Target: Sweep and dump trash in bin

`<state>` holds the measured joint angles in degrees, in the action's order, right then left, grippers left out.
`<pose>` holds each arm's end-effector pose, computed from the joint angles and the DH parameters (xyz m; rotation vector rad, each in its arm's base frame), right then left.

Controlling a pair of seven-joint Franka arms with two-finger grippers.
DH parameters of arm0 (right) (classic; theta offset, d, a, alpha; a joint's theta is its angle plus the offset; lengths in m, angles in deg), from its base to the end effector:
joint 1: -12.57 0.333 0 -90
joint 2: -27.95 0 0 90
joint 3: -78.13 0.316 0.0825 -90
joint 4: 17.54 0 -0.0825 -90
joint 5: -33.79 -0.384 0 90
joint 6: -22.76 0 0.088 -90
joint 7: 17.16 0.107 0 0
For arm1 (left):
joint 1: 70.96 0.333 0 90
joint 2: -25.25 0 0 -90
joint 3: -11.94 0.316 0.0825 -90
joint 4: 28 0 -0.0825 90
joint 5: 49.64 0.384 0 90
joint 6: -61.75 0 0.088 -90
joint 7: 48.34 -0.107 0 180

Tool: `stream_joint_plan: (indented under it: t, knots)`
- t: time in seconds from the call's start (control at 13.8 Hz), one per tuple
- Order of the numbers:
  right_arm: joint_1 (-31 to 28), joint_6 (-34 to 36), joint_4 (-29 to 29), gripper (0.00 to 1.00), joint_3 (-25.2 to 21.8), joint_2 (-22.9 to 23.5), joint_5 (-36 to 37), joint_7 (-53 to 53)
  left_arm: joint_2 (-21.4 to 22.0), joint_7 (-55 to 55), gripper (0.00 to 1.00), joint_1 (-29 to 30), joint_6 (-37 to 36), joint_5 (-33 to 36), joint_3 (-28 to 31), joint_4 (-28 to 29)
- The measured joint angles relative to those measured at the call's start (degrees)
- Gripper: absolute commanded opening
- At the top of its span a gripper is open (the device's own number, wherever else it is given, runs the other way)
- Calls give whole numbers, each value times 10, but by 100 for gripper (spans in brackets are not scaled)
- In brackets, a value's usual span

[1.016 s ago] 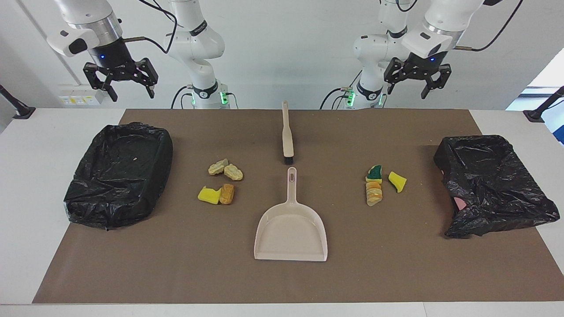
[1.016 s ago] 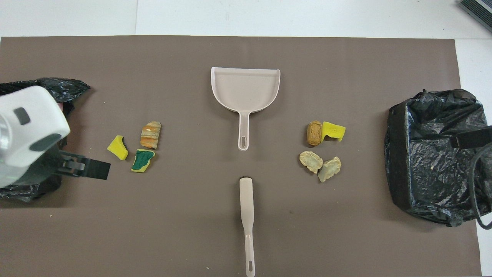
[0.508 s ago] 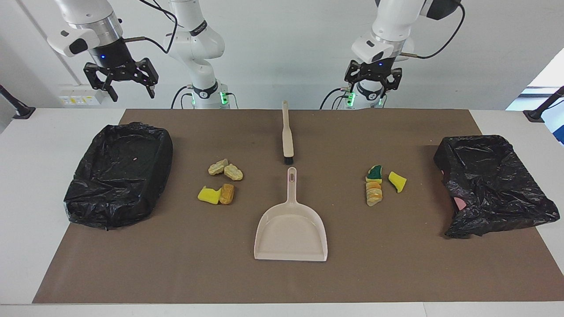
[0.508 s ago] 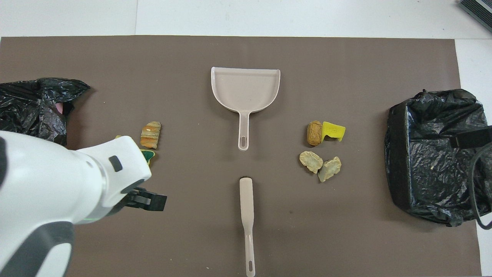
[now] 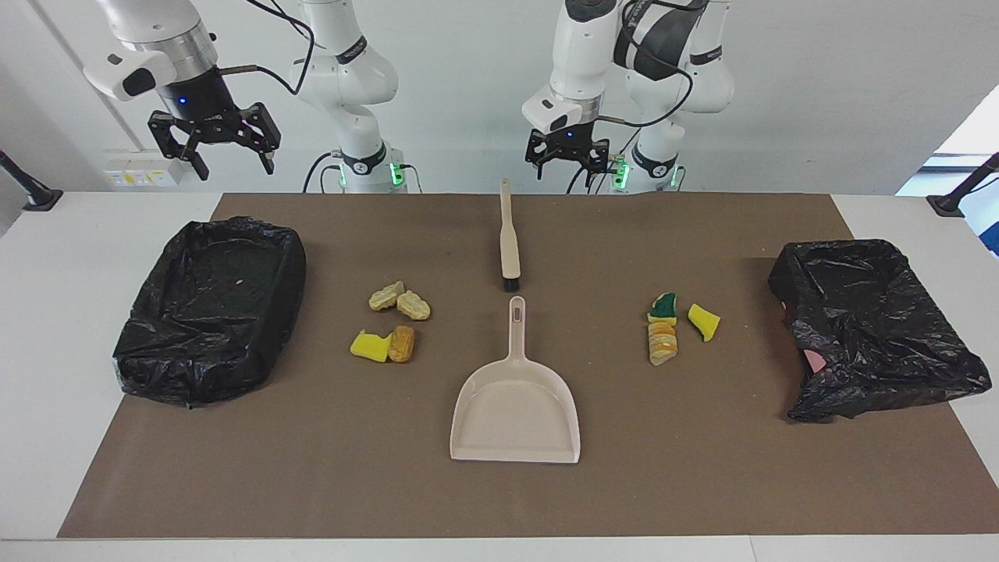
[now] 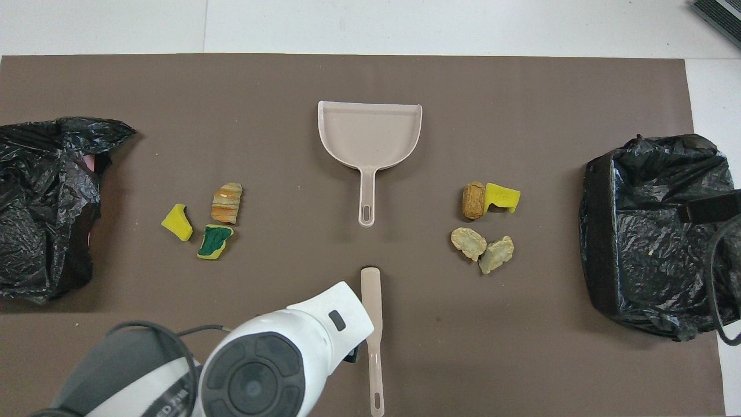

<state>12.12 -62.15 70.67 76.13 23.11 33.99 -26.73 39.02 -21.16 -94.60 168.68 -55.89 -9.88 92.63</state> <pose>0.5178 -0.0235 0.6765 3.1320 0.1944 0.0418 0.3284 -0.3613 0.5112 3.1073 -0.4314 -0.0320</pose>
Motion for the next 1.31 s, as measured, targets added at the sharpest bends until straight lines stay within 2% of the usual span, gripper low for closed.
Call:
stream_joint_plan:
  t: [0.22, 0.51, 0.87, 1.31]
  knots:
    - [0, 0, 0, 100, 0, 0, 0, 0, -23, 69, 100, -61, 64, -1, 0, 37]
    - [0, 0, 0, 100, 0, 0, 0, 0, -100, 159, 100, -126, 142, -1, -1, 55]
    - [0, 0, 0, 100, 0, 0, 0, 0, -123, 225, 100, -134, 186, -1, 3, 80]
    - [0, 0, 0, 100, 0, 0, 0, 0, -141, 236, 89, -134, 203, -1, 4, 91]
